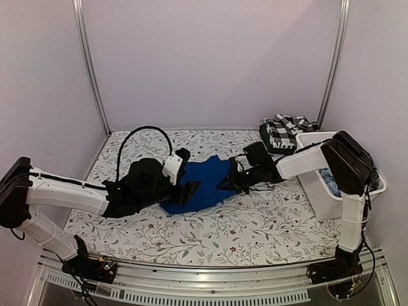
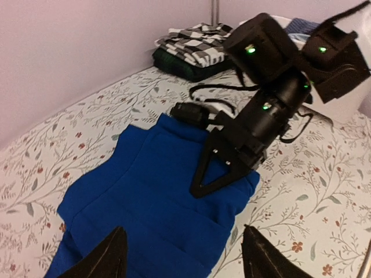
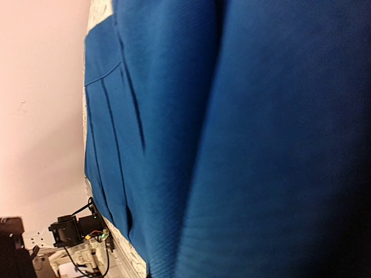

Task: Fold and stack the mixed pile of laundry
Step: Place the square-folded skirt at the corner of the board.

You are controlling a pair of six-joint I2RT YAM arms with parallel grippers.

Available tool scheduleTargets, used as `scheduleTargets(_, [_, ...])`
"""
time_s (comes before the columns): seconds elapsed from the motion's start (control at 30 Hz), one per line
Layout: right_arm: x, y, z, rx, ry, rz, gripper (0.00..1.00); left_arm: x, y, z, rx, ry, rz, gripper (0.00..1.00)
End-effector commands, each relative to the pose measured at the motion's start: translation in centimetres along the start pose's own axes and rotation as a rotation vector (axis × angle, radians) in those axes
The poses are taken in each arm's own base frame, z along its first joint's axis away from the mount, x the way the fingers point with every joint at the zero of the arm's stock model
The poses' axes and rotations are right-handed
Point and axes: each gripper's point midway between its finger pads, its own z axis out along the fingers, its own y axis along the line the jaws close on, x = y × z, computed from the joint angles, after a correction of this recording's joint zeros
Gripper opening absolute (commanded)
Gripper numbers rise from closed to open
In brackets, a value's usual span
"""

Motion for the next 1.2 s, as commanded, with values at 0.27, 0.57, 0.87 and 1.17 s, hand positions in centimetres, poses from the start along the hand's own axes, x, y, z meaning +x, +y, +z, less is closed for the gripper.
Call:
scheduleTargets(0.27, [-6.8, 0.1, -2.8, 0.204, -0.079, -0.392, 0.0, 12.3, 8.0, -3.5, -0.286, 0.153, -0.903, 0.82])
scheduleTargets(0.57, [-8.0, -1.7, -2.4, 0.273, -0.06, -0.44, 0.0, 11.0, 11.6, 0.9, -0.227, 0.09, -1.028, 0.91])
scheduleTargets(0.87, [-10.4, -2.3, -3.3, 0.352, -0.097, -0.484, 0.0, 9.9, 9.8, 8.5, -0.048, 0.171, -0.995, 0.84])
scheduleTargets(1.17, [-13.3, -3.2, -4.4, 0.446, -0.149, -0.527, 0.0, 8.1, 9.0, 14.8, 0.074, 0.162, -0.903, 0.26])
